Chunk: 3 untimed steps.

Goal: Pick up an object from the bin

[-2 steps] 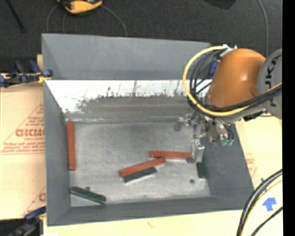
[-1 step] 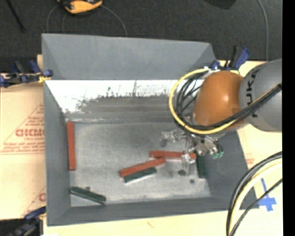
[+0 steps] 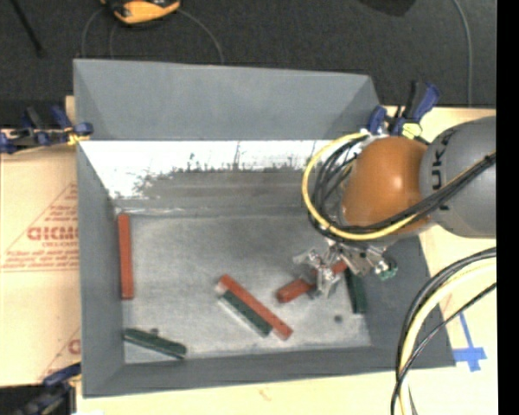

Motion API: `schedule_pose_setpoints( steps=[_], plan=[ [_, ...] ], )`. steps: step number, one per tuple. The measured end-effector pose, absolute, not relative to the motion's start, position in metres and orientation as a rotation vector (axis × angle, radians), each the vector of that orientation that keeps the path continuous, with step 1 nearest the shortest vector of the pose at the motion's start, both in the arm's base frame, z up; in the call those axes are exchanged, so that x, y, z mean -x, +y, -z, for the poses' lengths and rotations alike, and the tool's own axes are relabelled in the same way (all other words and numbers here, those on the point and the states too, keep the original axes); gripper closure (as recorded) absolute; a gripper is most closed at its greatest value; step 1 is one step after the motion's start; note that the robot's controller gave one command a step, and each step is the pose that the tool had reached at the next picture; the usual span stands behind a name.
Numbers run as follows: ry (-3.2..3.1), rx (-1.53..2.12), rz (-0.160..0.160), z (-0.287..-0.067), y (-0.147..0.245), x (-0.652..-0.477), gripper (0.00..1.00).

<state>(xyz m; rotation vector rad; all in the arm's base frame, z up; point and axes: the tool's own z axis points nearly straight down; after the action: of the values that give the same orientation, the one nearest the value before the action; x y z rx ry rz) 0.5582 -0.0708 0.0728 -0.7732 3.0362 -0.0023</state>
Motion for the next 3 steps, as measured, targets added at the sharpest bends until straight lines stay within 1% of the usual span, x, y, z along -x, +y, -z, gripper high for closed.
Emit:
schedule_pose_setpoints(
  steps=[1, 2, 3],
  plan=[
    [3.036, 0.774, 0.002, -0.073, -0.071, -0.558, 1.0],
    [3.047, 0.779, -0.004, -0.11, -0.076, -0.535, 1.0],
    [3.046, 0.759, 0.001, -0.21, -0.12, -0.507, 1.0]
  ],
)
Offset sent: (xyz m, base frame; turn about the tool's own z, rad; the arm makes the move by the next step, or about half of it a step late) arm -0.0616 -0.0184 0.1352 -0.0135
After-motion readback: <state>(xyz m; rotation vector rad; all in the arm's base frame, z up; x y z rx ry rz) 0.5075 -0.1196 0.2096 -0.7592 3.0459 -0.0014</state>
